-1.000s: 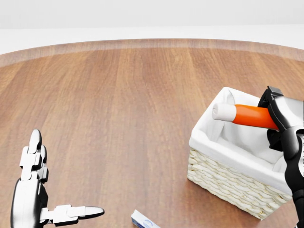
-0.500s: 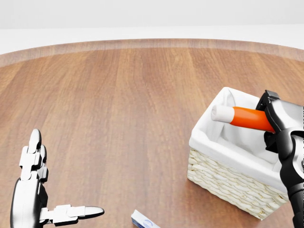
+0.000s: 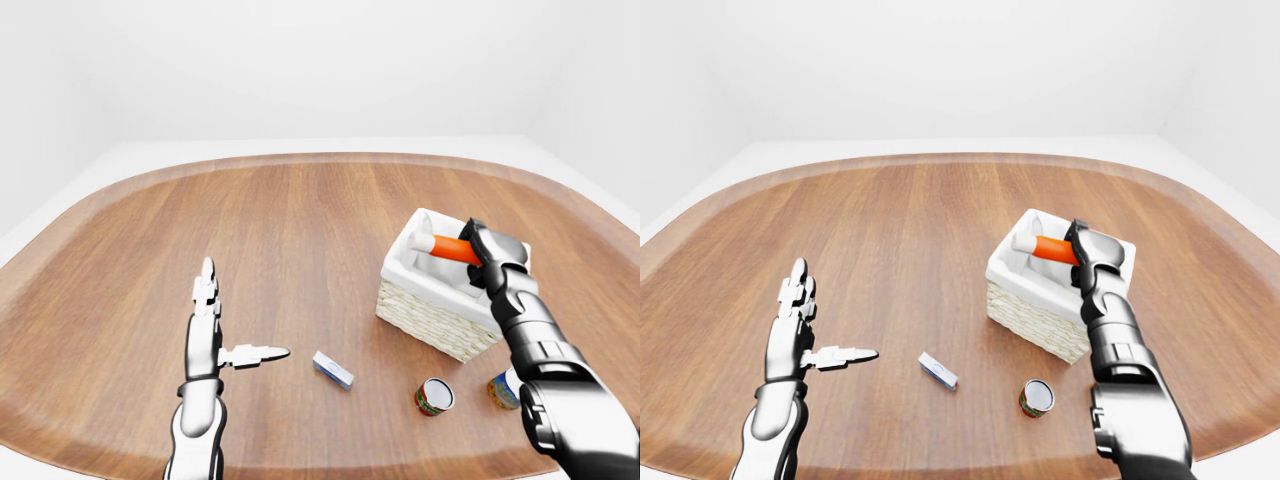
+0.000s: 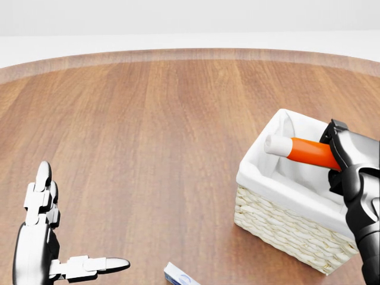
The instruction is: Pick up the ketchup, and put it in the basket.
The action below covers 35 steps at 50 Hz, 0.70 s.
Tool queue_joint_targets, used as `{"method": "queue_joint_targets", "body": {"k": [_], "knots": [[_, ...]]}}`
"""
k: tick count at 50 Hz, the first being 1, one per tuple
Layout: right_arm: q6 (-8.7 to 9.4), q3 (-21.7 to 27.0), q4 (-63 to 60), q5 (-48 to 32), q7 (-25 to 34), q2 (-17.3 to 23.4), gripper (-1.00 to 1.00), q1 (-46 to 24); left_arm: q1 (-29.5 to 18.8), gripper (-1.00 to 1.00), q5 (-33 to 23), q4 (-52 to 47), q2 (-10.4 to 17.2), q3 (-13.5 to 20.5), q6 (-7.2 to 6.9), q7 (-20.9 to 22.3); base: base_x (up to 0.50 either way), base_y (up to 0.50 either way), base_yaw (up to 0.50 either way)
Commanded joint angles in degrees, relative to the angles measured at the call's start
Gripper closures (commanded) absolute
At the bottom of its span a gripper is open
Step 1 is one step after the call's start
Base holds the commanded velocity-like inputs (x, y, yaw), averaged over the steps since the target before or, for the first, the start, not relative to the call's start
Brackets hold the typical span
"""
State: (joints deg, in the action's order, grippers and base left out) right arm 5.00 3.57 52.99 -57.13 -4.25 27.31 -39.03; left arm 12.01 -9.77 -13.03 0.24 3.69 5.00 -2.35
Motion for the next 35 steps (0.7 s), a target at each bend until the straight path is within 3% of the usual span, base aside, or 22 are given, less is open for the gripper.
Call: {"method": "queue_joint_targets", "body": {"k": [1,9,10,11,35], "knots": [[0.0,0.2,1.5,0.9,-2.4,0.0,1.0,-0.9,0.0,-1.0,0.1,-0.1,0.0,0.1,0.0,0.1,0.0,0.0,0.0],[0.0,0.0,2.5,0.9,-3.0,-0.1,1.0,-1.4,0.1,-1.0,0.2,-0.2,0.0,0.1,0.0,0.2,0.0,0.0,0.0],[0.0,0.0,2.5,0.9,-3.0,0.0,0.1,-1.4,0.1,-1.0,0.2,-0.2,0.0,0.1,0.0,0.2,0.0,0.0,0.0],[0.0,0.0,2.5,0.9,-3.1,0.0,-1.0,-1.4,0.1,-1.0,0.1,-0.2,0.0,0.1,0.0,0.2,0.0,0.0,0.0],[0.0,1.1,-4.9,0.4,-0.5,-0.1,-1.0,0.3,0.4,-1.0,-0.1,-0.3,0.0,-0.2,0.0,0.3,0.0,0.0,0.0]]}}
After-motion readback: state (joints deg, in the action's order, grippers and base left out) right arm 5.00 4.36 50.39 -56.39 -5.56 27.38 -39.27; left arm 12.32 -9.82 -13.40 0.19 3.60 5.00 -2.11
